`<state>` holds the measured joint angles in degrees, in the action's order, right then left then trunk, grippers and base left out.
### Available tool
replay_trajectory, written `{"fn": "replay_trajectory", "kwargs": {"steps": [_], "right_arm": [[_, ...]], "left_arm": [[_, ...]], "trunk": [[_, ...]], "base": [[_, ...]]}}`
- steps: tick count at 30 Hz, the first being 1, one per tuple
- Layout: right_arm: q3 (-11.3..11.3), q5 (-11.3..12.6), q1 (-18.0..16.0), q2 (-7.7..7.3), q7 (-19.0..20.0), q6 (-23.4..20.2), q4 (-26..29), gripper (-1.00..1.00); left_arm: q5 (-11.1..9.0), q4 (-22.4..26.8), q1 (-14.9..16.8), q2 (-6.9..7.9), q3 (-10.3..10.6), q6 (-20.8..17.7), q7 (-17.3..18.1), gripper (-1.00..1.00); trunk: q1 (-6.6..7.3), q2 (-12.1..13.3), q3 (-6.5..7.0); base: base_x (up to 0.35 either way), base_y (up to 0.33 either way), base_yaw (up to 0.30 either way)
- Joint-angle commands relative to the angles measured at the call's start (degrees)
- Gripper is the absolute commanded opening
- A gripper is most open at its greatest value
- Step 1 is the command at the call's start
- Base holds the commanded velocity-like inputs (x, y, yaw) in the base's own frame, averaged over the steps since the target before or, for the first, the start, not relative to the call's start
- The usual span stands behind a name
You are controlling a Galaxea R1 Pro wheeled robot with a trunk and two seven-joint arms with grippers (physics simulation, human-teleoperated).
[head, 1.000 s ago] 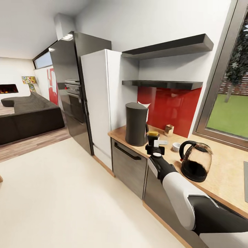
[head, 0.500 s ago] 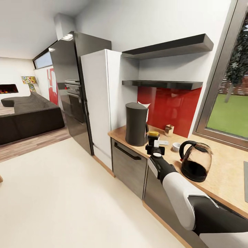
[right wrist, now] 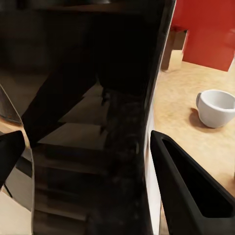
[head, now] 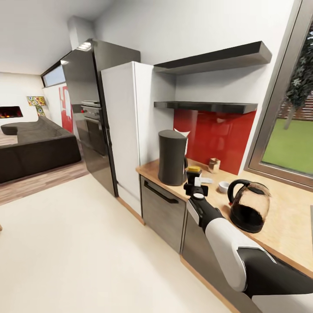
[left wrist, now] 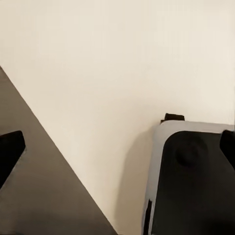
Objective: Set up a coffee station on the kitchen countertop: keep the coffee maker on the countertop, move the bottle of coffee from the kitchen shelf to the counter next to the coffee maker, place a paper coffee filter on top of the coffee maker, put the saucer next to the coffee maker with the coffee cup on the saucer, and place the electric kettle next to the coffee maker.
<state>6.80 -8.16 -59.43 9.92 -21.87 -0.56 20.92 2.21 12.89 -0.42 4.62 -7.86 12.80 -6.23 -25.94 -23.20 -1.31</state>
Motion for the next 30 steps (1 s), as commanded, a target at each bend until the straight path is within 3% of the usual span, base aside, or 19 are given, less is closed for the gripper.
{"fn": "replay_trajectory", "kwargs": {"steps": [1,10,17,28,30], "right_arm": [[0.4,-0.6,0.0,0.08,-0.1,-0.1,0.0,-1.00],[0.4,-0.5,0.0,0.08,-0.3,-0.1,0.2,-1.00],[0.4,-0.5,0.0,0.08,-0.3,0.0,0.3,-1.00],[0.4,-0.5,0.5,0.08,0.3,1.1,-0.5,-1.00],[0.4,-0.5,0.8,0.08,2.0,2.0,-0.5,-1.00]], "left_arm": [[0.2,0.4,0.3,0.31,-0.2,0.1,-0.1,1.00],[0.3,1.1,3.3,0.65,0.0,0.2,0.1,1.00],[0.3,1.0,4.4,0.65,0.0,0.2,-0.1,1.00],[0.3,1.0,4.4,0.72,0.0,0.2,0.0,1.00],[0.3,1.0,4.4,0.73,0.0,0.3,0.1,1.00]], "trunk": [[-0.06,-0.1,-0.12],[-0.06,-0.1,-0.11],[-0.06,-0.1,0.12],[-0.06,-0.1,0.16],[-0.06,-0.1,0.16]], "base": [[0.313,0.000,0.000],[0.292,0.000,-0.012],[0.029,0.000,-0.197],[0.000,0.000,-0.017],[0.000,0.000,0.000]]}}
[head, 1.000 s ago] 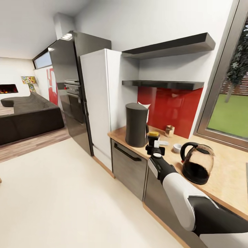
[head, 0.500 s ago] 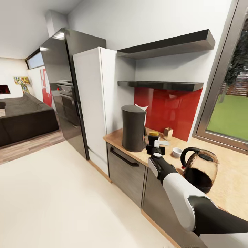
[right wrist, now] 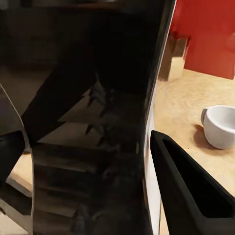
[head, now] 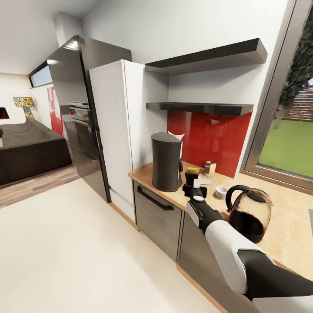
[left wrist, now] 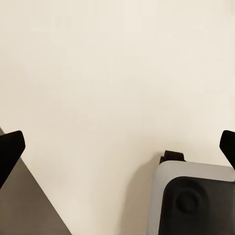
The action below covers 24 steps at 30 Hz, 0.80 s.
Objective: Set up a coffee station on the kitchen countertop: keep the coffee maker on the countertop, move the bottle of coffee from the kitchen shelf to the counter next to the coffee maker, place a paper coffee filter on top of the coffee maker, put the saucer next to the coffee maker with the coffee cup on the saucer, and place the electric kettle next to the coffee maker.
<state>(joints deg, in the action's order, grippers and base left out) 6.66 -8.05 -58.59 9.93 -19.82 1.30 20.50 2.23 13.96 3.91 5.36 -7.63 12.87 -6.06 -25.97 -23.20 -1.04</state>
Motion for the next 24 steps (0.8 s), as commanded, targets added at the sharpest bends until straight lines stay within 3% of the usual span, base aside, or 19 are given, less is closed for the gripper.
{"fn": "replay_trajectory", "kwargs": {"steps": [1,3,5,10,24], "right_arm": [[0.5,-0.7,0.1,0.07,3.5,0.5,0.0,-1.00],[0.5,-0.8,0.3,0.07,9.9,0.9,0.0,-1.00],[0.6,-0.9,0.5,0.07,11.4,1.3,0.1,-1.00],[0.6,-0.8,0.8,0.07,6.8,3.5,0.1,-1.00],[0.7,-0.7,0.9,0.07,6.2,3.7,0.2,-1.00]], "left_arm": [[0.2,-0.1,0.0,-0.01,-0.2,0.2,0.0,1.00],[0.2,-0.1,0.0,-0.01,-0.2,0.2,0.0,1.00],[0.2,-0.1,0.0,0.01,-0.2,0.2,0.0,1.00],[0.2,-0.1,0.0,0.08,-0.2,0.2,0.0,1.00],[0.2,0.0,0.0,0.17,-0.3,0.2,0.2,1.00]], "trunk": [[-0.03,-0.1,-0.11],[-0.03,-0.1,-0.11],[-0.03,-0.1,-0.11],[-0.03,-0.1,-0.11],[-0.03,-0.1,-0.09]], "base": [[0.000,0.000,0.000],[0.000,0.000,0.000],[0.000,0.000,0.000],[0.000,0.000,0.000],[0.116,0.016,-0.007]]}}
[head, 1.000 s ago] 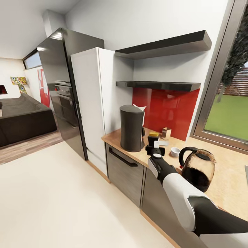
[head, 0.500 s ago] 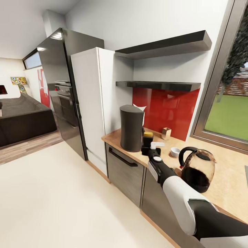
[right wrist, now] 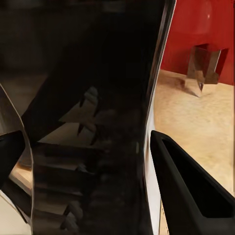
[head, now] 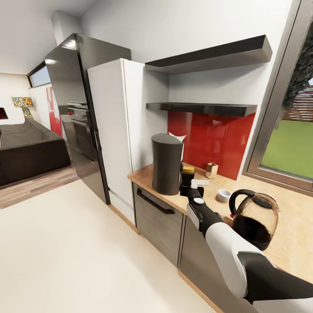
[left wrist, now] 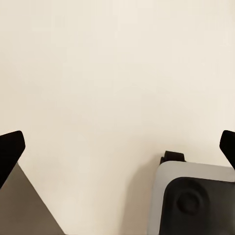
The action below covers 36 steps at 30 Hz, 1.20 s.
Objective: Set up a coffee station on the kitchen countertop: keep the coffee maker on the countertop, move the bottle of coffee from the kitchen shelf to the counter next to the coffee maker, place a paper coffee filter on top of the coffee maker, put the saucer next to the coffee maker with the coffee cup on the saucer, and place the electric kettle next to the coffee maker.
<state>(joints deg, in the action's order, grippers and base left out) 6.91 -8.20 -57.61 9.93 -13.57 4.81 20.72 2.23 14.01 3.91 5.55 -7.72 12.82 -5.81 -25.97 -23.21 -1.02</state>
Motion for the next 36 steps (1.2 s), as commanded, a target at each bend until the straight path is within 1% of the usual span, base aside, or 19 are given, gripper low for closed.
{"fn": "replay_trajectory", "kwargs": {"steps": [1,14,25,31,36], "right_arm": [[0.5,-0.6,-0.1,0.07,-0.1,0.2,0.0,-1.00],[0.5,-0.6,-0.1,0.07,-0.1,0.2,-0.1,-1.00],[0.4,-0.5,0.0,0.07,-0.1,0.2,-0.1,-1.00],[0.4,-0.6,0.0,0.07,-0.1,0.2,0.0,-1.00],[0.4,-0.6,0.0,0.07,-0.1,0.2,0.0,-1.00]], "left_arm": [[0.2,0.0,0.0,-0.01,-0.2,0.2,-0.1,1.00],[0.2,0.0,0.0,-0.01,-0.2,0.3,-0.1,1.00],[0.2,0.0,0.0,-0.01,-0.2,0.3,-0.1,1.00],[0.3,0.0,0.0,-0.01,-0.1,0.3,-0.1,1.00],[0.4,0.0,0.0,-0.01,-0.1,0.3,-0.1,1.00]], "trunk": [[-0.04,-0.1,-0.07],[-0.04,-0.1,0.51],[-0.04,-0.1,0.56],[-0.04,-0.1,0.56],[-0.04,-0.1,0.56]], "base": [[0.007,0.001,-0.185],[0.003,0.017,-0.220],[0.106,0.259,-0.024],[0.049,0.039,-0.166],[0.187,0.001,-0.041]]}}
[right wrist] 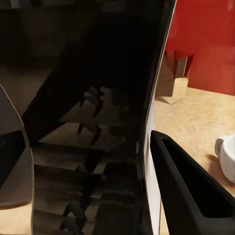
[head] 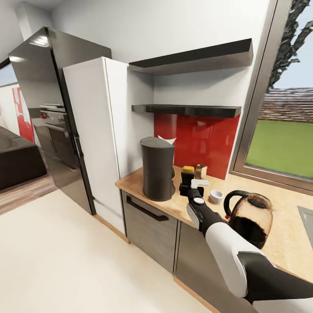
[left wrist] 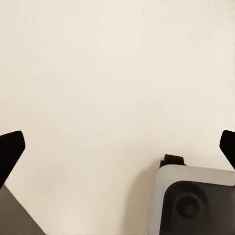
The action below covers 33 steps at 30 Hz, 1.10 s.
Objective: Set up a coffee station on the kitchen countertop: keep the coffee maker on the countertop, move the bottle of coffee from the kitchen shelf to the counter next to the coffee maker, place a paper coffee filter on top of the coffee maker, put the saucer next to the coffee maker with the coffee cup on the saucer, and place the electric kettle next to the coffee maker.
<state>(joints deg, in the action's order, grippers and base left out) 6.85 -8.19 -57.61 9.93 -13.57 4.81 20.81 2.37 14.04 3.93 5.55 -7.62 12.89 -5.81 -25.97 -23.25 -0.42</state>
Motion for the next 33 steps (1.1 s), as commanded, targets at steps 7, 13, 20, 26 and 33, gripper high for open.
{"fn": "replay_trajectory", "kwargs": {"steps": [7,13,20,26,33], "right_arm": [[0.4,-0.6,-0.1,0.07,0.0,0.2,-0.1,-1.00],[0.5,-0.6,-0.1,0.07,0.0,0.2,-0.1,-1.00],[0.4,-0.6,-0.1,0.07,0.0,0.2,-0.1,-1.00],[0.4,-0.7,-0.1,0.07,0.0,0.2,-0.1,-1.00],[0.5,-0.7,-0.1,0.07,0.0,0.2,-0.1,-1.00]], "left_arm": [[0.3,-0.1,0.0,-0.01,-0.2,0.2,-0.1,1.00],[0.3,-0.1,0.0,-0.03,-0.2,0.2,-0.1,1.00],[0.3,-0.1,0.0,-0.10,-0.2,0.2,-0.1,1.00],[0.3,-0.1,0.0,-0.13,-0.2,0.2,-0.1,1.00],[0.3,-0.1,0.0,-0.04,-0.2,0.2,-0.1,1.00]], "trunk": [[-0.03,-0.1,-0.04],[-0.03,-0.1,-0.04],[-0.03,-0.1,-0.04],[-0.03,-0.1,-0.04],[-0.03,-0.1,-0.04]], "base": [[0.141,0.000,-0.001],[0.072,0.000,0.000],[0.132,0.000,0.000],[0.163,0.000,0.000],[0.114,0.000,0.000]]}}
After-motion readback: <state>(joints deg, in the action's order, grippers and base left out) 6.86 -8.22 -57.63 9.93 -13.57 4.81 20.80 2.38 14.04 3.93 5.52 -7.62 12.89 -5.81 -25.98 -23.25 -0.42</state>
